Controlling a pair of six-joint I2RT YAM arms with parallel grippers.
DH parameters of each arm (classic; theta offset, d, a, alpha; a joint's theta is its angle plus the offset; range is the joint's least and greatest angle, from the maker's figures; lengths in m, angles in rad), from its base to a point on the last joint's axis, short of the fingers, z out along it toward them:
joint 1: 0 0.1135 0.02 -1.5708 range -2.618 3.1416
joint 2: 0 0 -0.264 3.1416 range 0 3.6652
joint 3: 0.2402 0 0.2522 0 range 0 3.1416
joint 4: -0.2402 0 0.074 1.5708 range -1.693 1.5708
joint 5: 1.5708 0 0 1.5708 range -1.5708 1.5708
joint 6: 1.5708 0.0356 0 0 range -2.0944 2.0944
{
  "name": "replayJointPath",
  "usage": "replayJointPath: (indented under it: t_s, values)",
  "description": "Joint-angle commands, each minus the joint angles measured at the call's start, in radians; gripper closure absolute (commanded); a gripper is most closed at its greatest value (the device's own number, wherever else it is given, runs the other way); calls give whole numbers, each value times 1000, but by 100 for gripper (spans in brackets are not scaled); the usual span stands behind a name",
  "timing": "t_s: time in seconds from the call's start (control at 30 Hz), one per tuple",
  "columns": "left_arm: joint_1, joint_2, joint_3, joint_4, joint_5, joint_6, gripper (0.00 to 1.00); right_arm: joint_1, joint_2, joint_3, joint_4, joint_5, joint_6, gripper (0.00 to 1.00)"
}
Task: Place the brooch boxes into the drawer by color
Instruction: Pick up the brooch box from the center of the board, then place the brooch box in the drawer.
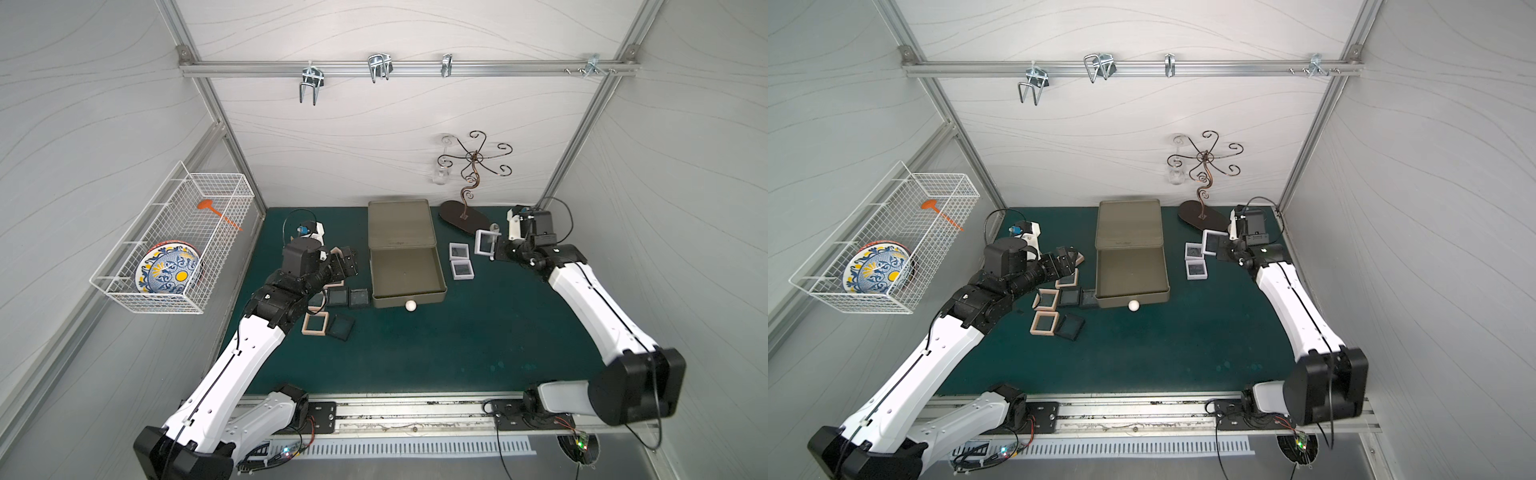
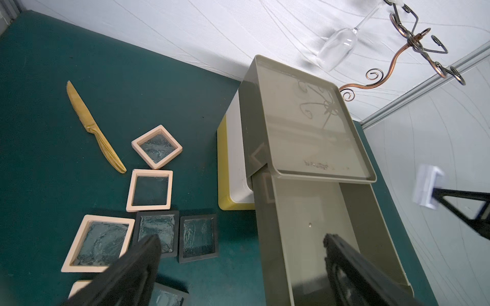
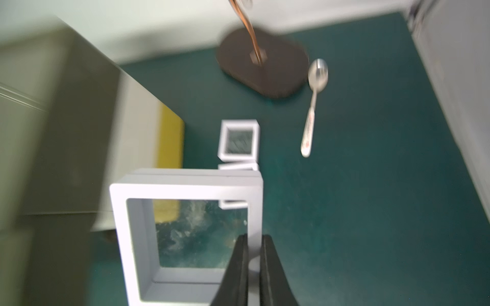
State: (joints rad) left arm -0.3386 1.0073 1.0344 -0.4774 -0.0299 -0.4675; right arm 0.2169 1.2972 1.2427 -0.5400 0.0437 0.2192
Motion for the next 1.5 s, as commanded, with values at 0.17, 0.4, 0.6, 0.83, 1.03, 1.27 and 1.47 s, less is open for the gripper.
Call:
replayJointPath:
  t_s: [0.17, 0.4, 0.6, 0.83, 1.03, 1.27, 1.47]
  values:
    - [30, 38, 16, 62, 66, 9, 0, 273, 19, 155, -35, -105, 4, 98]
    - [30, 17, -10, 47, 45, 19, 0, 479, 177, 249, -42, -87, 81, 98]
    - [30, 13, -4, 41, 50, 21, 0, 598, 298, 334, -75, -27, 171, 99]
    - [30, -8, -16, 39, 34, 25, 0, 642, 413, 404, -138, 26, 204, 98]
    - [30, -15, -23, 43, 30, 26, 0, 641, 486, 446, -172, 93, 208, 99]
    - [30, -20, -25, 40, 27, 29, 0, 635, 547, 475, -175, 100, 211, 96]
    - [30, -19, -28, 39, 24, 30, 0, 630, 596, 505, -170, 99, 221, 94]
